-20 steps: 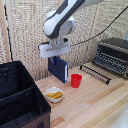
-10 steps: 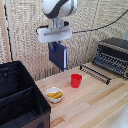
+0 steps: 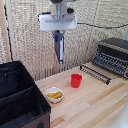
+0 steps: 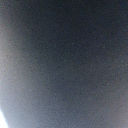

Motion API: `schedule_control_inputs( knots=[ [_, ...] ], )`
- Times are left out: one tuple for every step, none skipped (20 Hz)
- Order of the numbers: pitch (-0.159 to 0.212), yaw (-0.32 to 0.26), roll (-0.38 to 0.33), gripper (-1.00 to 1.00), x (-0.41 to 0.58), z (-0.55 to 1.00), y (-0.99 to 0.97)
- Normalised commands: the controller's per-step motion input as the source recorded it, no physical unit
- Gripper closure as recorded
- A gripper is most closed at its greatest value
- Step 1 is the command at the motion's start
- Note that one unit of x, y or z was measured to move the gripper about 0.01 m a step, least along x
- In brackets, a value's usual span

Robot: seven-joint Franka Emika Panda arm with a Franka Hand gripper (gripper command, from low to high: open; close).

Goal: Gently maneuver your gripper in the book's direction. Confidently hold the book by angling your gripper properly. Relocate the book to the caddy. Pinpoint the back pocket of the caddy and set the book down inside it.

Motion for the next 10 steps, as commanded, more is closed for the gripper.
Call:
schedule_control_inputs(
  knots=[
    [-0.038, -0.320, 0.000, 1.00, 0.000, 0.57, 0.16],
    [-0.038, -0.321, 0.000, 1.00, 0.000, 0.57, 0.16],
    [-0.033, -0.325, 0.000, 1.00, 0.000, 0.53, 0.15],
    [-0.031, -0.326, 0.000, 1.00, 0.000, 0.53, 0.14],
    [-0.029, -0.326, 0.000, 1.00, 0.000, 0.53, 0.14],
    [-0.025, -0.325, 0.000, 1.00, 0.000, 0.51, 0.14],
    [-0.024, -0.325, 0.000, 1.00, 0.000, 0.51, 0.15],
    [-0.015, -0.324, 0.000, 1.00, 0.000, 0.45, 0.15],
    [-0.010, -0.320, 0.005, 1.00, 0.000, 0.42, 0.16],
    [-0.003, -0.315, 0.013, 1.00, 0.000, 0.38, 0.17]
  ],
)
